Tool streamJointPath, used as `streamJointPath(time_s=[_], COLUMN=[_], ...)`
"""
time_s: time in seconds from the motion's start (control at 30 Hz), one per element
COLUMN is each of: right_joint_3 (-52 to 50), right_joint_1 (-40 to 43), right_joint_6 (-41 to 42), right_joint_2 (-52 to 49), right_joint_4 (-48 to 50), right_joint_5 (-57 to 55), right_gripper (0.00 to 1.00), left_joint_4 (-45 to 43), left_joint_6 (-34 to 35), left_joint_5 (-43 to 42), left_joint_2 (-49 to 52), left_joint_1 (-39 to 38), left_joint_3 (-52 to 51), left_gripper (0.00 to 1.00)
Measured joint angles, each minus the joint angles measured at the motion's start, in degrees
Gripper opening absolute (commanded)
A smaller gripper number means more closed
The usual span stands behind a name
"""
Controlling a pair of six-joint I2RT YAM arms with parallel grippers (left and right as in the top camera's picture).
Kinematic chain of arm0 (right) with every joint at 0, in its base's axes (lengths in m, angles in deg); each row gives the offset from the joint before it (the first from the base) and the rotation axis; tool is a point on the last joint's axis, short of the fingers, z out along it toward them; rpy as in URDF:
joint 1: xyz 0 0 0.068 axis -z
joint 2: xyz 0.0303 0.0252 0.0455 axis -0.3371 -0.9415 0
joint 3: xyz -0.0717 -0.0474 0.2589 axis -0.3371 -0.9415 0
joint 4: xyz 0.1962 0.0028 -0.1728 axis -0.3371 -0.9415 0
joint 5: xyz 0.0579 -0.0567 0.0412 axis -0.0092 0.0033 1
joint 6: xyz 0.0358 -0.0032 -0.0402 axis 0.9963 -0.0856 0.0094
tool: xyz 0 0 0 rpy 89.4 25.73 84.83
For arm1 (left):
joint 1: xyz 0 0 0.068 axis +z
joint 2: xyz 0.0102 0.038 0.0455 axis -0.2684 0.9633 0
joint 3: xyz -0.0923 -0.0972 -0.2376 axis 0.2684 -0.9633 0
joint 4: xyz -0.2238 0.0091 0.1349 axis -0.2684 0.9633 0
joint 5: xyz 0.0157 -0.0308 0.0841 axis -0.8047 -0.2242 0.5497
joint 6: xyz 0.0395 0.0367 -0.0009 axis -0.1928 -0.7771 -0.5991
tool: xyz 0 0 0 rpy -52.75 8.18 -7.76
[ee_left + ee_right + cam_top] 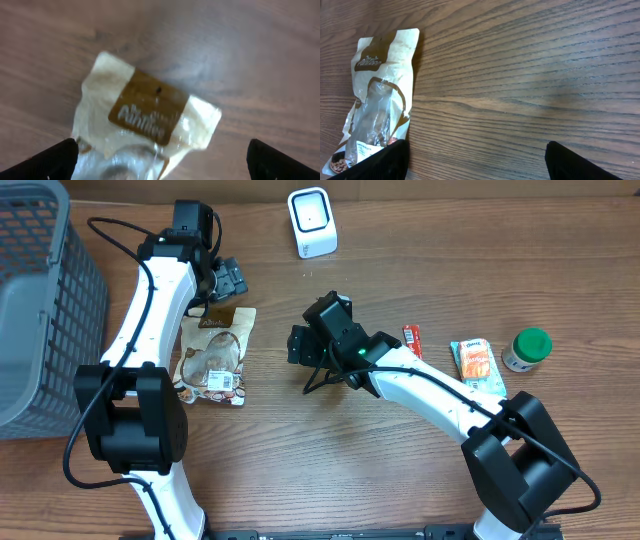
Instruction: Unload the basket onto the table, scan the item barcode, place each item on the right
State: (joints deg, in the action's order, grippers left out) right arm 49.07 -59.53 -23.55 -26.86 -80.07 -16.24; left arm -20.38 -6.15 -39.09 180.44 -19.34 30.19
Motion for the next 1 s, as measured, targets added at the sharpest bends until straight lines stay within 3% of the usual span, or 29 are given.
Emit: streamJointPath(time_s=[0.13, 0.17, 0.2, 0.27, 0.33, 0.37, 0.5, 0.7, 0.73, 0.83, 0.87, 0.93, 1.0], right_joint_3=[0.0, 0.0, 0.0, 0.0, 0.0, 0.0, 0.0, 0.0, 0.0, 0.0, 0.0, 0.0, 0.0], right_joint_1=[0.0, 0.0, 0.0, 0.0, 0.0, 0.0, 0.0, 0.0, 0.0, 0.0, 0.0, 0.0, 0.0], right_joint_6=[0.0, 0.0, 0.0, 0.0, 0.0, 0.0, 0.0, -0.1, -0.1, -0.2, -0.2, -0.2, -0.2], right_joint_2=[0.0, 0.0, 0.0, 0.0, 0.0, 0.0, 0.0, 0.0, 0.0, 0.0, 0.0, 0.0, 0.0], right_joint_4=[0.0, 0.0, 0.0, 0.0, 0.0, 0.1, 0.3, 0.5, 0.5, 0.5, 0.6, 0.6, 0.6], right_joint_5=[-0.1, 0.0, -0.1, 0.0, -0.1, -0.1, 0.0, -0.1, -0.1, 0.0, 0.0, -0.1, -0.1], right_gripper=[0.88, 0.88, 0.88, 0.88, 0.88, 0.88, 0.88, 0.89, 0.89, 0.89, 0.89, 0.89, 0.89], left_joint_4=[1.4, 2.5, 3.6, 4.9, 6.2, 6.3, 8.6, 9.6, 9.5, 8.8, 8.1, 6.2, 4.4], left_joint_6=[-3.7, -6.3, -8.1, -11.9, -14.4, -14.8, -16.7, -16.9, -16.9, -17.6, -18.0, -18.0, -18.3], left_joint_5=[-0.6, -0.6, -0.6, -0.3, 0.5, 0.8, 1.7, 2.5, 2.6, 2.9, 2.9, 2.9, 2.9], left_joint_2=[0.0, 0.0, 0.0, 0.0, 0.0, 0.0, 0.0, 0.0, 0.0, 0.0, 0.0, 0.0, 0.0], left_joint_1=[0.0, 0.0, 0.1, 0.5, 1.3, 1.6, 5.5, 11.5, 12.2, 13.1, 13.1, 13.1, 13.1], left_joint_3=[0.0, 0.0, 0.0, 0.0, 0.0, 0.0, 0.0, -0.8, -1.4, -4.1, -5.2, -8.0, -10.9], left_gripper=[0.99, 0.88, 0.67, 0.37, 0.15, 0.12, 0.04, 0.04, 0.06, 0.28, 0.27, 0.13, 0.09])
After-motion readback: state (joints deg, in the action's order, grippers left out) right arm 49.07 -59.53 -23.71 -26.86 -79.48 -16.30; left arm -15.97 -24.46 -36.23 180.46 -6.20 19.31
